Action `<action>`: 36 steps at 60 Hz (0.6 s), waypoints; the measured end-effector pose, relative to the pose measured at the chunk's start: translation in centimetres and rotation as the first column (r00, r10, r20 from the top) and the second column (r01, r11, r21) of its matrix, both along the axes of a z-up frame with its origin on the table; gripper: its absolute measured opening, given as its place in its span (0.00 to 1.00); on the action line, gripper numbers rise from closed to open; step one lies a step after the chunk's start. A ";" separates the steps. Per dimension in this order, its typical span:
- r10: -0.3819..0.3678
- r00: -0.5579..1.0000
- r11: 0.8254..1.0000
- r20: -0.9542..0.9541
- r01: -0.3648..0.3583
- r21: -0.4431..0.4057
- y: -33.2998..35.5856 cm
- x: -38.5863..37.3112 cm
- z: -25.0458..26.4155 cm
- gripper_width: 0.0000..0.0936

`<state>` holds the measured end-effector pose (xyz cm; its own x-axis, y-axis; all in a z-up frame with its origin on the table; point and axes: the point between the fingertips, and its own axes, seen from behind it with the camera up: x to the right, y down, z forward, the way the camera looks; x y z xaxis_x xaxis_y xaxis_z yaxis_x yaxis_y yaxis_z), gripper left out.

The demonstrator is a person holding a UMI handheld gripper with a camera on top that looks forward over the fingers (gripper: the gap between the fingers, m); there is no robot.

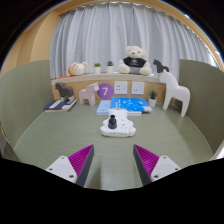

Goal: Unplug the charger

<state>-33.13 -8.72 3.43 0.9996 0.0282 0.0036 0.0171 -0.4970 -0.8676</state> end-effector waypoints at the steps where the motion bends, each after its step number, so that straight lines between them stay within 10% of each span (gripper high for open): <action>1: 0.002 1.000 1.000 0.000 -0.002 -0.001 1.2 -0.1 -0.4 0.84; 13: 0.014 1.000 1.000 -0.011 -0.014 0.026 11.5 -0.4 -2.5 0.76; 20: -0.002 1.000 0.999 0.006 0.002 0.035 14.6 -0.1 -3.2 0.39; 36: 0.010 1.000 0.999 -0.021 -0.009 0.042 15.7 -1.0 -3.1 0.06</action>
